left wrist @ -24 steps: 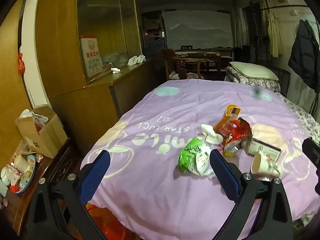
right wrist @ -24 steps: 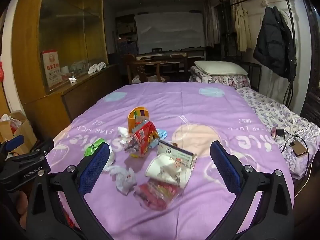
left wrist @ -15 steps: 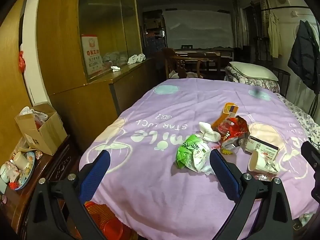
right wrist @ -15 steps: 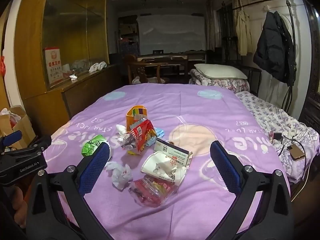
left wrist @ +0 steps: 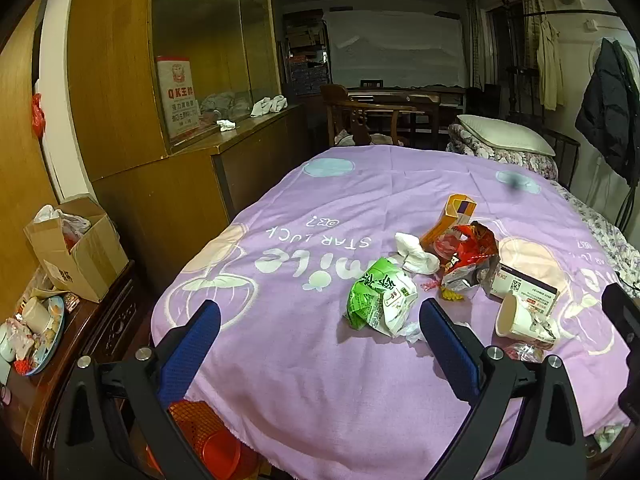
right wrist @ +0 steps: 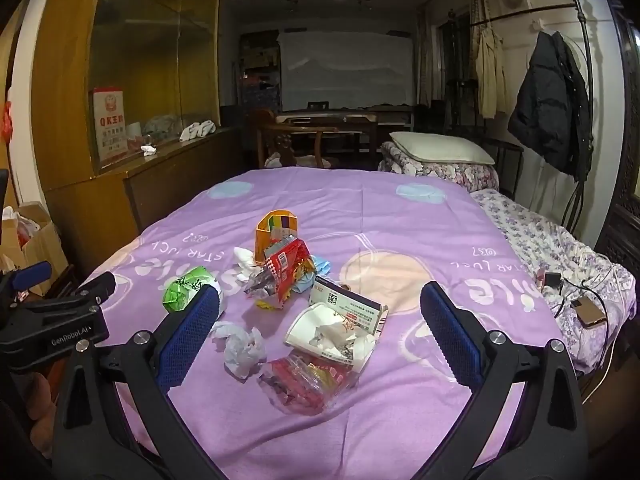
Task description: Collect trash
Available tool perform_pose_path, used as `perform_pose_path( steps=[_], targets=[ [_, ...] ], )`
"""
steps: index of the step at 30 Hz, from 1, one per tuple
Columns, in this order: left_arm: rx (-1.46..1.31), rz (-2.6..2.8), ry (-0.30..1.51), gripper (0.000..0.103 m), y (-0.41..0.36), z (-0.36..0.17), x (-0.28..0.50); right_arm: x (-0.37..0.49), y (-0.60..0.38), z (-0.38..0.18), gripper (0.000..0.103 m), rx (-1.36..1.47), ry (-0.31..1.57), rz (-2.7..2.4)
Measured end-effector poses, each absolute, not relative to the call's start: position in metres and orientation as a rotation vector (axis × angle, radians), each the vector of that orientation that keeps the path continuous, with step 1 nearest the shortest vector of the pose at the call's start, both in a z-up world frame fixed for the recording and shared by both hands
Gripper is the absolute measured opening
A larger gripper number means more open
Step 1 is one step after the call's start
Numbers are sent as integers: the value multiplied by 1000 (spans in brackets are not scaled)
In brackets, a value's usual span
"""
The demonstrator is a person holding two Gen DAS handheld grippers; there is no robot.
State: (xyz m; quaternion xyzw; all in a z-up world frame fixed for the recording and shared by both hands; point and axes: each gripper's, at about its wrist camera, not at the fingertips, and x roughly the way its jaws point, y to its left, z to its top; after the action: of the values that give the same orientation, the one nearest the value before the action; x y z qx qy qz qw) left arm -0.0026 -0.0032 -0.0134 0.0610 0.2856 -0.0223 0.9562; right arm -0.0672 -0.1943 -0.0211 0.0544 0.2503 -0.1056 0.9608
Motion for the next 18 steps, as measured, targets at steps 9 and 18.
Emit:
perform_pose_path(
  steps=[9, 18],
  targets=[
    [123, -46, 581, 97, -3, -12, -3, -69, -192, -20, 96, 108, 501, -214],
    [126, -50, 578, 97, -5, -13, -4, -70, -191, -19, 96, 105, 497, -214]
  ],
)
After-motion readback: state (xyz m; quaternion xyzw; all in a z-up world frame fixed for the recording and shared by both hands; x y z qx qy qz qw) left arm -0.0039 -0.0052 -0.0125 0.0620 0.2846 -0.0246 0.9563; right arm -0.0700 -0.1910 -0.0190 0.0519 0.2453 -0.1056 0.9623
